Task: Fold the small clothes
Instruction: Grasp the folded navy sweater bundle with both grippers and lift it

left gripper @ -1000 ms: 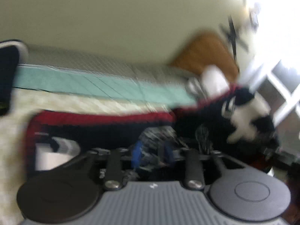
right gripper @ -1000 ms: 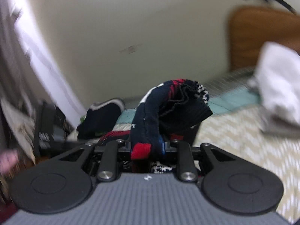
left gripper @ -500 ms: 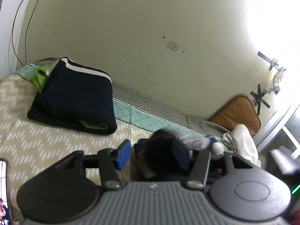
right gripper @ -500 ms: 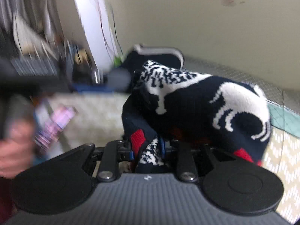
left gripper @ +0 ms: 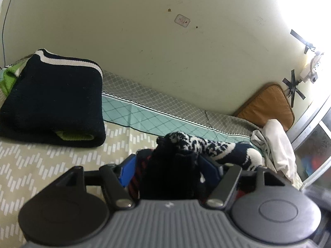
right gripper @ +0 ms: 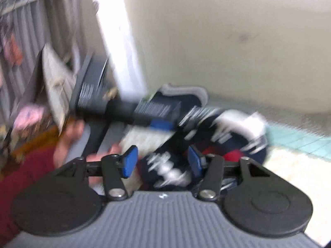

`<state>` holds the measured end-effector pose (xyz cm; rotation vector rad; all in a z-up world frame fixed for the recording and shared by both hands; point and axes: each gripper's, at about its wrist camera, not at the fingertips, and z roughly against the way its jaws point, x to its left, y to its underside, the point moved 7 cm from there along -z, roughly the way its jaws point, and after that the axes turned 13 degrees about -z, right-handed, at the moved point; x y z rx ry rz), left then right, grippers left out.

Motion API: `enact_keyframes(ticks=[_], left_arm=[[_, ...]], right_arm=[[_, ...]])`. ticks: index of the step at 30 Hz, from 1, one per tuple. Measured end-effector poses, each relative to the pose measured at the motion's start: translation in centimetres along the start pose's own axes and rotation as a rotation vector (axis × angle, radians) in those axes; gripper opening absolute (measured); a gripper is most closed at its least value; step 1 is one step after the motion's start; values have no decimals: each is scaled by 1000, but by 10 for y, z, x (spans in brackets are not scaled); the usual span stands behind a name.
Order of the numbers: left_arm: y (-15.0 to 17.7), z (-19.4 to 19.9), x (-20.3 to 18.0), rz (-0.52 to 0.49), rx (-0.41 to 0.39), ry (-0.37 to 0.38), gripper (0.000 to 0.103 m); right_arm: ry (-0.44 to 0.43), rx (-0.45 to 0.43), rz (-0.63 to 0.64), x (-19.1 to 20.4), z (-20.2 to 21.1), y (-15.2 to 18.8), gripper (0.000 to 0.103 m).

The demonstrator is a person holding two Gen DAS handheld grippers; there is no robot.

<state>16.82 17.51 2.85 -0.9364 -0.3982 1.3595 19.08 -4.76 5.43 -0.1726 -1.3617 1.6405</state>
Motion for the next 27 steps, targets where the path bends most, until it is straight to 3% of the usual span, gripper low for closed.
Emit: enact_keyframes(ticks=[2, 5, 11, 14, 17, 21, 24, 27], left_arm=[[0, -3, -1, 3, 4, -5, 69], [0, -4, -3, -12, 6, -27, 68], [3, -22, -5, -58, 49, -80, 68], [5, -29, -5, -71, 38, -102, 72], [4, -32, -3, -64, 44, -129, 82], [0, -10, 1, -40, 30, -129, 95], [-2, 24, 5, -21, -29, -102, 103], [7, 43, 5, -14, -34, -67, 103]], right_arm=[[63, -45, -27, -16, 3, -19, 51], [108, -30, -72, -35, -10, -35, 51], [280, 33, -1, -53, -63, -19, 52], [319, 24, 16, -58, -69, -12, 52], [351, 24, 50, -59, -67, -15, 53], [296, -11, 20, -53, -64, -24, 60], [181, -98, -135, -59, -30, -27, 87], [116, -142, -268, -78, 1, -15, 89]])
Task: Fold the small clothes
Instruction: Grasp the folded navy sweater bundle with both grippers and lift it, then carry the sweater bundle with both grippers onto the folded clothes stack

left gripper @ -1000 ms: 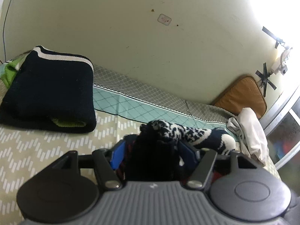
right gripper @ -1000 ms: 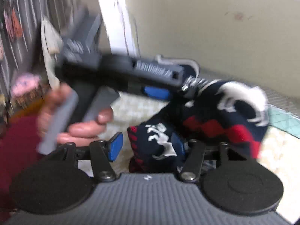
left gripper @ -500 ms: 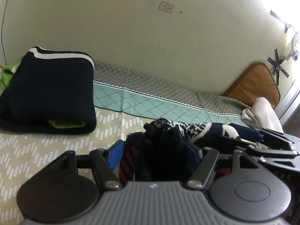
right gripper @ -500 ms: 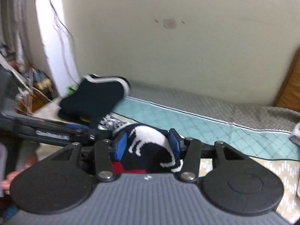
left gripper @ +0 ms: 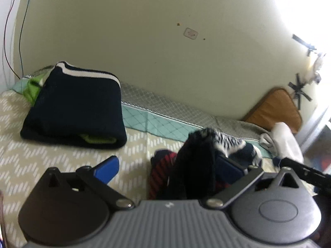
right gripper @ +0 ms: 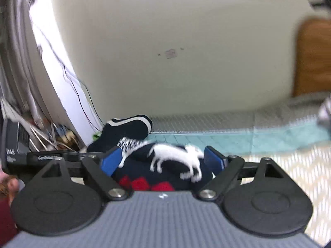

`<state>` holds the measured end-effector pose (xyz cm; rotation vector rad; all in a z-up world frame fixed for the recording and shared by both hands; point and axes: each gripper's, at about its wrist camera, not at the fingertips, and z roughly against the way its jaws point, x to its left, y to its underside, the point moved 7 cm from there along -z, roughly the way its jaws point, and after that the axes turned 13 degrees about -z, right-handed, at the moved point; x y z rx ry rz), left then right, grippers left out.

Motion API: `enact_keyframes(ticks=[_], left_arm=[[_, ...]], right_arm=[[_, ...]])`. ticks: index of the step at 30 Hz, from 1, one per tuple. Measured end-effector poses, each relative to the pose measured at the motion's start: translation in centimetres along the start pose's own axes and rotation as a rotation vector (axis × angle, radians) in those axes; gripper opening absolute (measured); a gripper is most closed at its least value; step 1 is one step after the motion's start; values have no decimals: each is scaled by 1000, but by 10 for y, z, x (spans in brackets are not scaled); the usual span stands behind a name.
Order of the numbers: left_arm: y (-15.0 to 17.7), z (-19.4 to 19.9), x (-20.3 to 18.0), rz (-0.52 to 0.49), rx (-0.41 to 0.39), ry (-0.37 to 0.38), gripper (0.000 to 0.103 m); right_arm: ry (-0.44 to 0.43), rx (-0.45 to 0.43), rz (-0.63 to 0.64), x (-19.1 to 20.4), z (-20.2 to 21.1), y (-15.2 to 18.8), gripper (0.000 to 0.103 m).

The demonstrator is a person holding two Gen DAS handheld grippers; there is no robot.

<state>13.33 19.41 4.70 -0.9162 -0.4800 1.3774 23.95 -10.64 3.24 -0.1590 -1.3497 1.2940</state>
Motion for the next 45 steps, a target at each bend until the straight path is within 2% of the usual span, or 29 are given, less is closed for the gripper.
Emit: enact_keyframes(ticks=[2, 6, 10, 15, 17, 19, 21, 24, 29, 31, 34, 39, 42, 45], left_arm=[[10, 2, 0, 21, 14, 49, 103], [30, -15, -8, 62, 97, 149, 103], [49, -41, -16, 63, 179, 172, 103], [58, -41, -28, 12, 115, 181, 102], [60, -43, -31, -8, 96, 169, 101], [60, -44, -31, -16, 82, 153, 95], [58, -44, -29, 0, 80, 162, 78], [50, -36, -30, 27, 60, 199, 63], [11, 13, -23, 33, -82, 214, 60], [-13, 36, -10, 20, -145, 196, 60], [-53, 67, 12, -24, -227, 115, 60], [-112, 92, 66, -58, -315, -43, 61], [-125, 73, 107, -36, -301, -124, 62], [-111, 24, 148, 18, -204, -194, 62]], right_arm=[[-30, 30, -78, -18, 8, 11, 90], [-61, 141, -207, -46, 0, 37, 91], [-56, 188, -242, -51, -16, 45, 90], [-76, 236, -219, -42, -44, 53, 89], [-83, 246, -194, -32, -52, 58, 84], [-73, 249, -208, -27, -60, 59, 70], [-71, 237, -220, -24, -59, 58, 61], [-85, 228, -222, -15, -53, 52, 51], [-186, 183, -176, 33, -45, 23, 50], [-242, 170, -140, 61, -50, 4, 50], [-313, 147, -72, 107, -70, -24, 50], [-430, 136, -49, 170, -138, -68, 50], [-450, 149, -48, 183, -188, -77, 51], [-383, 202, -57, 171, -251, -60, 51]])
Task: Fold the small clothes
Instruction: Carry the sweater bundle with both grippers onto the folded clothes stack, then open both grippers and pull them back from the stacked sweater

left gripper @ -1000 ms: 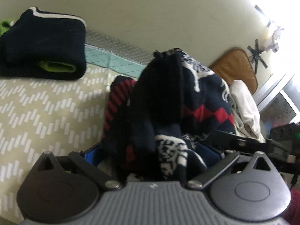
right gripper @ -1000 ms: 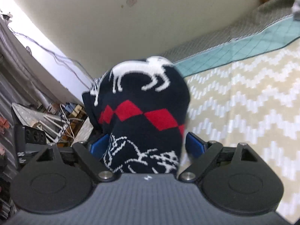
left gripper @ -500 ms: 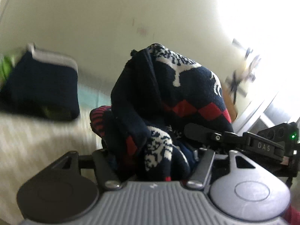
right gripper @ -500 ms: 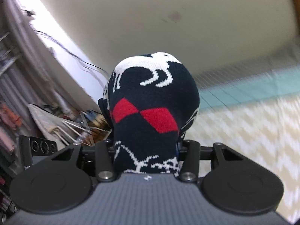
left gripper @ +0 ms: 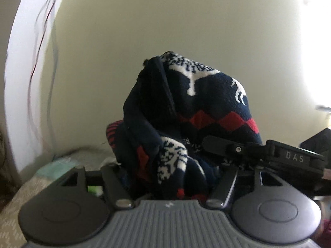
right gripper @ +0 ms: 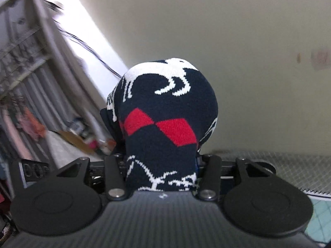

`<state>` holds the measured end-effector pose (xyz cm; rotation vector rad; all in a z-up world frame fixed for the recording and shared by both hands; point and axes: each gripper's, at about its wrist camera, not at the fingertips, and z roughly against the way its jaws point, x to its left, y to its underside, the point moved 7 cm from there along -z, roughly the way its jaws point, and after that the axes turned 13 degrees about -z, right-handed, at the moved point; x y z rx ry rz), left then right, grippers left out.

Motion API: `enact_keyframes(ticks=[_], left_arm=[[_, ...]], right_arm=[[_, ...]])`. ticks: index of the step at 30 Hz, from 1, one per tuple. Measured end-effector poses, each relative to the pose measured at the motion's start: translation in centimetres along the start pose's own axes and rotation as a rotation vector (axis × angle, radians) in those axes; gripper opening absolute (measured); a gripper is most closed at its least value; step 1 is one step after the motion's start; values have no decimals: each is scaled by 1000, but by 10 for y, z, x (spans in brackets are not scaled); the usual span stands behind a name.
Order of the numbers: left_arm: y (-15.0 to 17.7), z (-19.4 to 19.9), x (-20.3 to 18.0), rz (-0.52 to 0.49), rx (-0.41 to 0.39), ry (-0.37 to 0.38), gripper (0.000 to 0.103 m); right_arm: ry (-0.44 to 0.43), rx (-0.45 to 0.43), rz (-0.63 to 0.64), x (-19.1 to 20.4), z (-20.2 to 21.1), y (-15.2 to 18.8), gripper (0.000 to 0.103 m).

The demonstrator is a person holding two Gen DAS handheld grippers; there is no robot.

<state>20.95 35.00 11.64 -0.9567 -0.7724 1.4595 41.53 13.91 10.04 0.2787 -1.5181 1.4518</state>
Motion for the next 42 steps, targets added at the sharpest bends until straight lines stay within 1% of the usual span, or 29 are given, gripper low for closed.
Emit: enact_keyframes(ticks=[1, 2, 3, 4, 5, 6, 7, 9, 11, 12, 13, 15, 17, 20, 21, 23, 25, 27, 29, 31, 32, 33, 34, 35, 36, 37, 39, 42], left_arm=[[13, -19, 9, 17, 52, -18, 62], [31, -42, 19, 43, 120, -39, 60], [49, -61, 26, 60, 188, -65, 58], [66, -76, 31, 59, 244, -94, 61], [76, -79, 37, 57, 238, -94, 67], [79, -75, 39, 48, 207, -100, 67], [78, -72, 37, 32, 204, -110, 67], [75, -66, 32, 13, 212, -123, 67], [69, -51, 24, 1, 211, -167, 67], [64, -47, 21, -1, 198, -196, 66], [63, -34, 16, 2, 172, -234, 66], [67, -11, 1, 2, 133, -292, 71], [78, 6, -18, -8, 109, -330, 74], [110, 22, -53, -1, 117, -357, 76], [122, 23, -63, 2, 129, -370, 76], [142, 27, -83, 6, 166, -404, 76], [162, 32, -103, 7, 186, -423, 75], [175, 39, -126, -10, 181, -442, 76], [184, 42, -145, -40, 165, -459, 76], [186, 45, -162, -99, 160, -489, 76], [183, 47, -167, -115, 143, -506, 80], [182, 51, -171, -103, 130, -521, 85], [182, 54, -173, -82, 131, -528, 86], [186, 54, -175, -66, 142, -531, 87], [189, 53, -177, -68, 159, -541, 84], [189, 54, -179, -90, 164, -563, 83], [188, 58, -179, -101, 141, -615, 84], [188, 61, -177, -95, 152, -656, 84]], right_arm=[[39, 23, -9, -16, -15, 5, 51], [86, 50, -32, -35, -33, 13, 51], [148, 87, -63, -59, -52, 24, 52], [218, 119, -75, -79, -66, 34, 57], [286, 129, -59, -95, -76, 44, 59], [278, 110, -18, -98, -79, 48, 61], [276, 109, 14, -94, -79, 50, 62], [304, 128, 51, -87, -77, 49, 64], [338, 123, 76, -77, -64, 42, 68], [345, 96, 82, -72, -55, 40, 72], [342, 54, 89, -68, -38, 41, 77], [358, -20, 133, -66, -5, 49, 82], [391, -65, 191, -76, 28, 62, 82], [440, -45, 238, -86, 69, 99, 82], [459, -37, 251, -92, 84, 112, 82], [495, -29, 269, -97, 100, 131, 82], [514, -19, 264, -102, 116, 144, 82], [528, -16, 258, -106, 133, 152, 82], [544, -32, 261, -104, 142, 160, 82], [556, -51, 263, -107, 158, 163, 82], [560, -61, 259, -108, 164, 164, 83], [562, -71, 250, -111, 169, 166, 83], [558, -70, 236, -113, 175, 168, 83], [547, -70, 216, -114, 177, 168, 83], [533, -69, 205, -114, 178, 167, 83], [526, -62, 206, -115, 177, 168, 83], [522, -35, 204, -115, 174, 170, 83], [515, -35, 200, -115, 178, 171, 83]])
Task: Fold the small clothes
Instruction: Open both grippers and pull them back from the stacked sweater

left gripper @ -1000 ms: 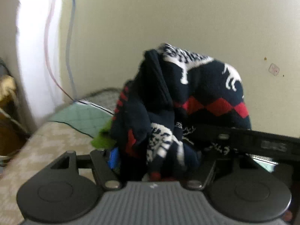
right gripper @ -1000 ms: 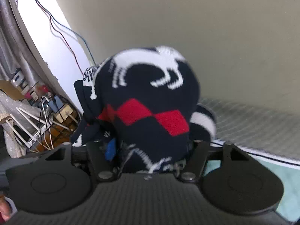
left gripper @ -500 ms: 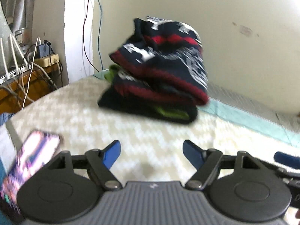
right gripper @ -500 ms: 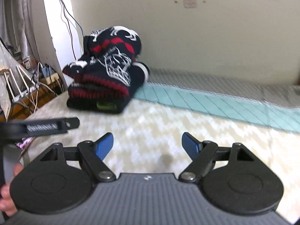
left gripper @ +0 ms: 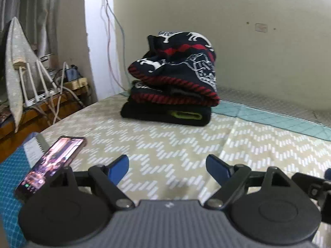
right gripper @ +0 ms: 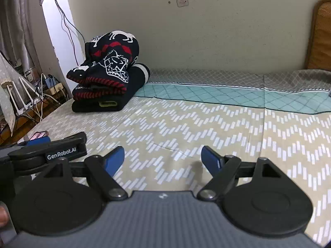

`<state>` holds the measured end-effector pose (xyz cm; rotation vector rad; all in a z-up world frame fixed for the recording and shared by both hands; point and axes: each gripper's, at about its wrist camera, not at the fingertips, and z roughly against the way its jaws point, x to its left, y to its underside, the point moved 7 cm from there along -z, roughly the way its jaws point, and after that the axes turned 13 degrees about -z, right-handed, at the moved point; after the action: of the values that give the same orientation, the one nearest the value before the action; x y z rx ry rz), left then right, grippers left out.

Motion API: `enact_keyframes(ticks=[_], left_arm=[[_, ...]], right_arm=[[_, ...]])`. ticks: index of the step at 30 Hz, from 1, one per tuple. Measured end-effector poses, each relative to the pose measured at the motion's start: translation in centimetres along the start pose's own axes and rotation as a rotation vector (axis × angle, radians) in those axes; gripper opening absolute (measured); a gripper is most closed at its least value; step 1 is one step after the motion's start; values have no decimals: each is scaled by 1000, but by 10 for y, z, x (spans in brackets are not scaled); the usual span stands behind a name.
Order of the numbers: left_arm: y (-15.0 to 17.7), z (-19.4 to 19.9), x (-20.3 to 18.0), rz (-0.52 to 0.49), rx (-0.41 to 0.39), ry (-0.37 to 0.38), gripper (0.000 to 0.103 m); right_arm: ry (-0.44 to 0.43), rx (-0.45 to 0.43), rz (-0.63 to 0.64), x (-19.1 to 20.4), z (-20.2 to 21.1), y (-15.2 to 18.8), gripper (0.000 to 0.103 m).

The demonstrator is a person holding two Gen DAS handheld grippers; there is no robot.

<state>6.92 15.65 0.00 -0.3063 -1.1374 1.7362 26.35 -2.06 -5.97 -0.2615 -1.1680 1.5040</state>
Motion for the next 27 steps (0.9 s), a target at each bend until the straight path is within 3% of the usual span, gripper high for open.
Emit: enact_keyframes(ticks=[6, 27], left_arm=[[1, -3, 2, -8, 23, -44, 87], [0, -2, -1, -21, 8, -25, 94]], right_arm=[[-9, 4, 17, 3, 2, 3, 83], [3, 16, 12, 0, 2, 4, 84]])
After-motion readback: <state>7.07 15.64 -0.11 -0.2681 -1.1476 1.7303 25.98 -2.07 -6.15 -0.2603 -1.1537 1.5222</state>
